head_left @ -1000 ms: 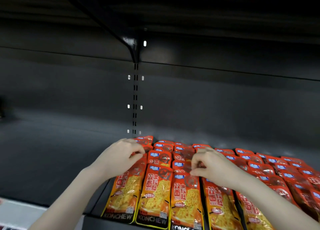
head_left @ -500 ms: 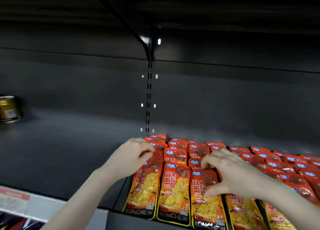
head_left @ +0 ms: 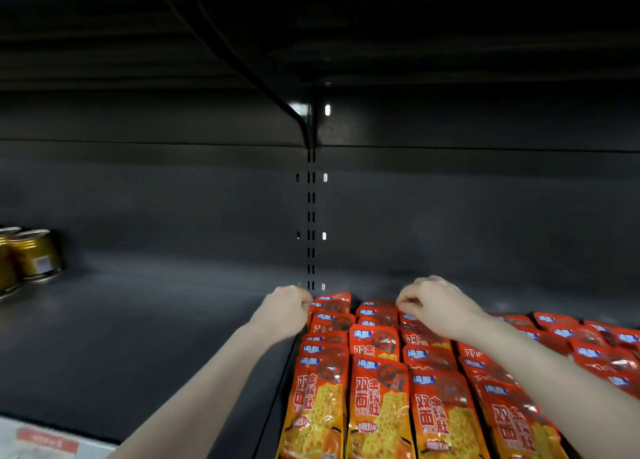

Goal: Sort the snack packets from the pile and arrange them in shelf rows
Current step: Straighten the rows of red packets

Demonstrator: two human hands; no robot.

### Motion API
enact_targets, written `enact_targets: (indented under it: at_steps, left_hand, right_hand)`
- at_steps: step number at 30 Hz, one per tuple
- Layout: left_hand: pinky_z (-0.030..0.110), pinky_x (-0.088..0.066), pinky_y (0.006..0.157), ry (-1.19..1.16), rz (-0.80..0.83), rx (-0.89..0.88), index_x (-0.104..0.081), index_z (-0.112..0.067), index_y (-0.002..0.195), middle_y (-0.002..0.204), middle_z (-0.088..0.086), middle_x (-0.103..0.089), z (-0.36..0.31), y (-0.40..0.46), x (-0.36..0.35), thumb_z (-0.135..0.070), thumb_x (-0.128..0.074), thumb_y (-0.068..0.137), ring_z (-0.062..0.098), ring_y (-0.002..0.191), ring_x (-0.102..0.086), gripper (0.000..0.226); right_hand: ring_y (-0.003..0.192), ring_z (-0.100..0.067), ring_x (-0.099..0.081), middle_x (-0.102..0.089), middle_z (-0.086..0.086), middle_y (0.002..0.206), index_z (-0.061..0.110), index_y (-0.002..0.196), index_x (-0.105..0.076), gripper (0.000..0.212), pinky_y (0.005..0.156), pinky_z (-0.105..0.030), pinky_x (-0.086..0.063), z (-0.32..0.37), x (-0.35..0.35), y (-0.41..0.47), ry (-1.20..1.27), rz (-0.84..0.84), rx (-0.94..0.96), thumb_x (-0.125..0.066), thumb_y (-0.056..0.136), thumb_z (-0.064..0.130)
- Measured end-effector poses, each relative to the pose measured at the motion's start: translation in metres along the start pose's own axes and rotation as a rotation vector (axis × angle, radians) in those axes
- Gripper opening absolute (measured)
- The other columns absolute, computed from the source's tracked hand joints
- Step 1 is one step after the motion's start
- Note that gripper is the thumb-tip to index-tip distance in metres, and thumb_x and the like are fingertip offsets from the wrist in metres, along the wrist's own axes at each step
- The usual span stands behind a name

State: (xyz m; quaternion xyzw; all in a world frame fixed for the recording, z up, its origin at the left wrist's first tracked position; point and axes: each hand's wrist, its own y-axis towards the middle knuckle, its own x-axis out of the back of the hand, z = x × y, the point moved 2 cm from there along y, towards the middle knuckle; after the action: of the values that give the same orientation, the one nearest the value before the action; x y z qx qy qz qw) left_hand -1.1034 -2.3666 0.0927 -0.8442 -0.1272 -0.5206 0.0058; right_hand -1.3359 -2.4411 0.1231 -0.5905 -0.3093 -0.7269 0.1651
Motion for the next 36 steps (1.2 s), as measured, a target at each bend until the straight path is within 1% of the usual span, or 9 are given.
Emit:
enact_targets:
  at_steps: [3,8,12,17,21,24,27,31,36]
  left_hand:
    - [0.028,-0.055,0.082,-0.065,-0.006,-0.006,-0.065,-0.006,0.11,0.109,0.005,-0.068,-0.003,0.002,-0.002,-0.022,-0.042,0.101,0.014,0.095,-0.064,0.029]
    - [0.03,-0.055,0.083,-0.128,-0.018,-0.019,-0.063,-0.008,0.115,0.113,0.005,-0.067,-0.007,0.001,-0.004,-0.023,-0.041,0.101,0.015,0.098,-0.065,0.03]
    - [0.028,-0.055,0.082,-0.152,-0.054,-0.019,-0.063,-0.013,0.117,0.116,0.002,-0.065,-0.008,0.002,-0.006,-0.024,-0.039,0.102,0.014,0.097,-0.065,0.03]
    - [0.024,-0.054,0.079,-0.206,-0.044,0.003,-0.062,-0.013,0.119,0.115,0.001,-0.065,-0.008,0.004,-0.01,-0.023,-0.043,0.1,0.011,0.094,-0.064,0.028]
    - [0.016,-0.051,0.068,-0.421,-0.07,0.104,-0.063,-0.01,0.118,0.103,0.002,-0.065,-0.006,0.013,-0.008,-0.017,-0.052,0.096,0.011,0.087,-0.06,0.025]
    - [0.014,-0.05,0.063,-0.5,-0.027,0.131,-0.064,-0.01,0.115,0.097,0.002,-0.067,-0.005,0.017,-0.009,-0.018,-0.058,0.093,0.011,0.086,-0.062,0.024]
    - [0.014,-0.049,0.064,-0.536,-0.002,0.141,-0.065,-0.01,0.114,0.098,0.001,-0.068,-0.001,0.02,-0.013,-0.017,-0.064,0.089,0.01,0.09,-0.064,0.026]
    - [0.018,-0.05,0.071,-0.658,0.034,0.141,-0.064,-0.01,0.111,0.109,0.002,-0.066,-0.001,0.022,-0.013,-0.015,-0.065,0.089,0.012,0.098,-0.063,0.023]
    - [0.021,-0.05,0.076,-0.731,0.08,0.128,-0.063,-0.013,0.109,0.101,0.004,-0.068,-0.007,0.021,-0.011,-0.013,-0.064,0.089,0.011,0.094,-0.063,0.019]
  right_hand:
    - [0.102,-0.011,-0.048,-0.063,0.009,0.101,0.022,0.099,-0.07,0.024,0.088,-0.027,-0.043,0.0,-0.005,0.006,0.009,-0.004,0.005,-0.046,0.096,0.023]
    - [0.102,-0.01,-0.045,-0.061,0.008,0.102,0.022,0.099,-0.069,0.025,0.088,-0.026,-0.042,-0.007,-0.009,0.011,0.018,-0.011,0.0,-0.044,0.097,0.023]
    - [0.102,-0.011,-0.046,-0.06,0.008,0.102,0.024,0.099,-0.069,0.025,0.088,-0.026,-0.043,-0.015,-0.01,0.012,0.021,-0.008,-0.018,-0.044,0.097,0.024]
    - [0.105,-0.013,-0.048,-0.062,0.009,0.103,0.022,0.1,-0.069,0.025,0.089,-0.027,-0.042,-0.016,-0.009,0.014,0.02,0.011,-0.01,-0.044,0.097,0.024]
    - [0.108,-0.014,-0.046,-0.055,0.013,0.094,0.025,0.106,-0.069,0.022,0.091,-0.027,-0.039,-0.011,-0.01,0.019,0.024,0.07,0.013,-0.05,0.095,0.03]
    - [0.111,-0.015,-0.045,-0.058,0.014,0.095,0.025,0.107,-0.069,0.021,0.094,-0.029,-0.039,-0.006,-0.015,0.023,0.036,0.089,0.012,-0.054,0.094,0.03]
    - [0.11,-0.014,-0.044,-0.064,0.012,0.105,0.026,0.107,-0.069,0.021,0.094,-0.029,-0.039,-0.005,-0.02,0.026,0.051,0.092,0.004,-0.055,0.092,0.032]
    - [0.11,-0.014,-0.044,-0.066,0.011,0.11,0.025,0.106,-0.07,0.021,0.094,-0.031,-0.039,-0.005,-0.024,0.029,0.078,0.103,-0.004,-0.055,0.093,0.032]
    - [0.11,-0.013,-0.045,-0.067,0.01,0.11,0.026,0.105,-0.07,0.02,0.097,-0.032,-0.04,-0.008,-0.028,0.031,0.097,0.112,-0.002,-0.055,0.092,0.033]
